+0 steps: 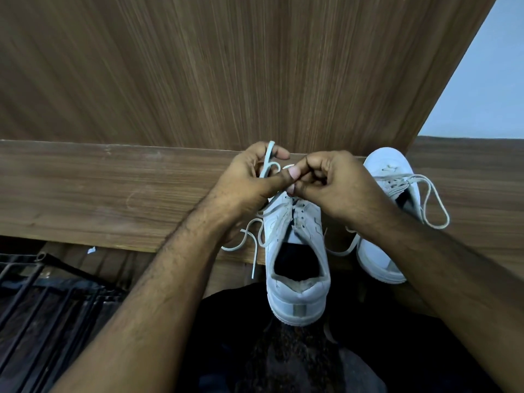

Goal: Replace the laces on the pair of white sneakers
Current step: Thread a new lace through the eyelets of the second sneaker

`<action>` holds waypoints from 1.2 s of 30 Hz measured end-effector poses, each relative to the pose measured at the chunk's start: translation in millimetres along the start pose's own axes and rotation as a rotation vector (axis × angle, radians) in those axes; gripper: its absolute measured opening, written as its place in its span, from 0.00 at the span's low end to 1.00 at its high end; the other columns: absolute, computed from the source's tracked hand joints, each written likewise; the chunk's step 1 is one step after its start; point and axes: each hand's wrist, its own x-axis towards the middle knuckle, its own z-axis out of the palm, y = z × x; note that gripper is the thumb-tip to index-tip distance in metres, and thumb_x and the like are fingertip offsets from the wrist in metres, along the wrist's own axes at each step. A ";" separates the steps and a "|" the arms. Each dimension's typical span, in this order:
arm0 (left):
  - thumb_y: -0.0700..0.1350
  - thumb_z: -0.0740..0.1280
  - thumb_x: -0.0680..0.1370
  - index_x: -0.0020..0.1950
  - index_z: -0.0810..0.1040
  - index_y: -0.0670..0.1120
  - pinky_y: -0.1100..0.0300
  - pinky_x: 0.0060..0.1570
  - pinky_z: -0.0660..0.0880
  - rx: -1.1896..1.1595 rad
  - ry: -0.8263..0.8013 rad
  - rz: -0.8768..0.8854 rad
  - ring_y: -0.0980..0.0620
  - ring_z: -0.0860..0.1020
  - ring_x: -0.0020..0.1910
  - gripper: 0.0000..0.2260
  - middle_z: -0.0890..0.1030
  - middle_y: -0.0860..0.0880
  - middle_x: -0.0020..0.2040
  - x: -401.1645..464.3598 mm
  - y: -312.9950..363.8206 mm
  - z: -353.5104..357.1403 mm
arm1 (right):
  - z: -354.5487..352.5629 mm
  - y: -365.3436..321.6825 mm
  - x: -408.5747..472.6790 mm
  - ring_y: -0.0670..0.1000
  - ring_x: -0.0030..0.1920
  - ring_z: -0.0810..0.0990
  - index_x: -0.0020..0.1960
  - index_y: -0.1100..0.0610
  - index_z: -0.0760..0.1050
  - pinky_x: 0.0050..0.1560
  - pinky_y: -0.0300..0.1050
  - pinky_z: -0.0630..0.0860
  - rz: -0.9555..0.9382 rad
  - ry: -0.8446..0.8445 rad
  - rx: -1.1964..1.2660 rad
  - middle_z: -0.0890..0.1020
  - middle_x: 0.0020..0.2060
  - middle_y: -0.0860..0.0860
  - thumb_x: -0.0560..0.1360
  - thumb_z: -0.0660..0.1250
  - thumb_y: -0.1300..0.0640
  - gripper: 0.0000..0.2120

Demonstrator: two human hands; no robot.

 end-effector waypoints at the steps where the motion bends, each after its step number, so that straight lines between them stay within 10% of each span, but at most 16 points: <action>1: 0.38 0.72 0.77 0.59 0.77 0.39 0.70 0.25 0.68 0.010 -0.034 0.002 0.61 0.73 0.27 0.11 0.77 0.44 0.38 0.3 -0.1 -1.7 | -0.8 0.9 -0.6 0.48 0.40 0.86 0.43 0.50 0.82 0.48 0.55 0.84 0.001 0.012 -0.018 0.86 0.36 0.48 0.73 0.76 0.58 0.04; 7: 0.40 0.72 0.78 0.45 0.82 0.37 0.74 0.32 0.68 0.187 -0.034 0.023 0.64 0.74 0.28 0.06 0.82 0.50 0.34 0.5 -2.8 -10.3 | -8.6 -2.8 -1.9 0.41 0.34 0.79 0.42 0.50 0.82 0.38 0.40 0.76 0.026 0.143 -0.117 0.84 0.35 0.47 0.75 0.73 0.50 0.05; 17: 0.45 0.71 0.78 0.42 0.81 0.43 0.66 0.30 0.67 0.310 0.169 -0.038 0.56 0.71 0.30 0.08 0.78 0.51 0.30 8.2 -9.4 -8.8 | 9.6 -14.2 -25.7 0.55 0.48 0.77 0.57 0.57 0.72 0.47 0.48 0.73 0.233 -0.379 -0.844 0.75 0.53 0.56 0.75 0.60 0.31 0.29; 25: 0.46 0.70 0.79 0.42 0.81 0.41 0.70 0.29 0.68 0.370 0.178 -0.037 0.56 0.71 0.29 0.10 0.78 0.50 0.30 8.6 -11.4 -8.9 | 21.0 -20.2 -30.8 0.59 0.51 0.76 0.47 0.55 0.69 0.47 0.47 0.71 0.252 -0.339 -0.856 0.69 0.54 0.56 0.76 0.66 0.54 0.07; 32: 0.49 0.74 0.76 0.38 0.83 0.45 0.57 0.33 0.70 0.519 0.134 -0.030 0.54 0.72 0.29 0.10 0.79 0.47 0.30 9.1 -10.9 4.2 | 15.8 -4.8 -20.7 0.58 0.52 0.80 0.54 0.57 0.78 0.46 0.45 0.73 0.206 -0.146 -0.790 0.80 0.52 0.54 0.75 0.64 0.52 0.11; 36: 0.46 0.74 0.74 0.27 0.74 0.45 0.67 0.25 0.62 0.626 0.107 -0.022 0.59 0.67 0.21 0.18 0.69 0.55 0.20 8.7 -11.0 12.1 | 12.6 -6.8 -18.9 0.56 0.48 0.81 0.54 0.52 0.81 0.45 0.45 0.76 0.214 -0.124 -0.712 0.82 0.48 0.53 0.76 0.64 0.55 0.10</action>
